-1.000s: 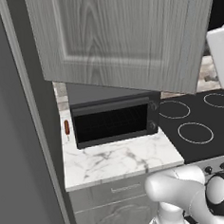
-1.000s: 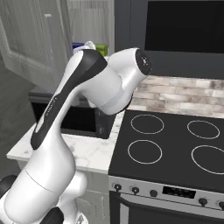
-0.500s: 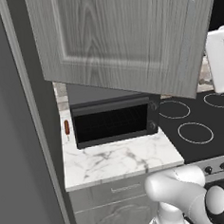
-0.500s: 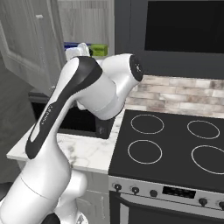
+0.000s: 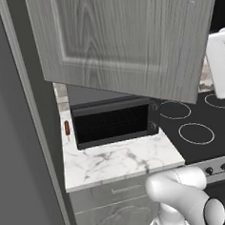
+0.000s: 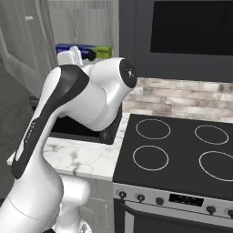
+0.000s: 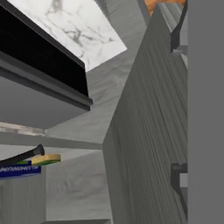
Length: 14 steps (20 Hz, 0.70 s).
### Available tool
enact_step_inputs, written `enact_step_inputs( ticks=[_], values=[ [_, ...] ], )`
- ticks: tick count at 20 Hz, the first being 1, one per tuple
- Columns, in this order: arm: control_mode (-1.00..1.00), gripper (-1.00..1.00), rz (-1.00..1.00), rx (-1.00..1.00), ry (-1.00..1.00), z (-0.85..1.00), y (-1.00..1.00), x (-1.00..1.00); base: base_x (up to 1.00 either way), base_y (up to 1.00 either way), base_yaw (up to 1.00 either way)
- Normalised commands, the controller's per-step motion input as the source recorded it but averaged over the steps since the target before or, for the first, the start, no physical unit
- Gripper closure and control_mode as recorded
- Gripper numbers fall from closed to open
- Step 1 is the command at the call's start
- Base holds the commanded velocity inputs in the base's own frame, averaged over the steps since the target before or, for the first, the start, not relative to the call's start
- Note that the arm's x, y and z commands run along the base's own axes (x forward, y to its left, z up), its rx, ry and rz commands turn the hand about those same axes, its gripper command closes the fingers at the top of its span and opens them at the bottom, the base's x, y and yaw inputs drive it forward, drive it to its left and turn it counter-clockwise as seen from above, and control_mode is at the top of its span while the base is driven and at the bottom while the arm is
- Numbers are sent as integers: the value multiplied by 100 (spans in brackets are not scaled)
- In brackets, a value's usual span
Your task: Pick the dish brush and sponge from the cabinet and place them on the counter.
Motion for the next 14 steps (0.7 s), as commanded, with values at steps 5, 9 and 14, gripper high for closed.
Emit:
enact_step_inputs(
  ticks=[5, 9, 14],
  values=[
    [-100, -100, -4, 0, 0, 0, 68, -12, 0, 0, 0],
    [-100, -100, -6, 0, 0, 0, 83, -2, 0, 0, 0],
    [-100, -100, -6, 0, 0, 0, 92, 1, 0, 0, 0]
  ],
)
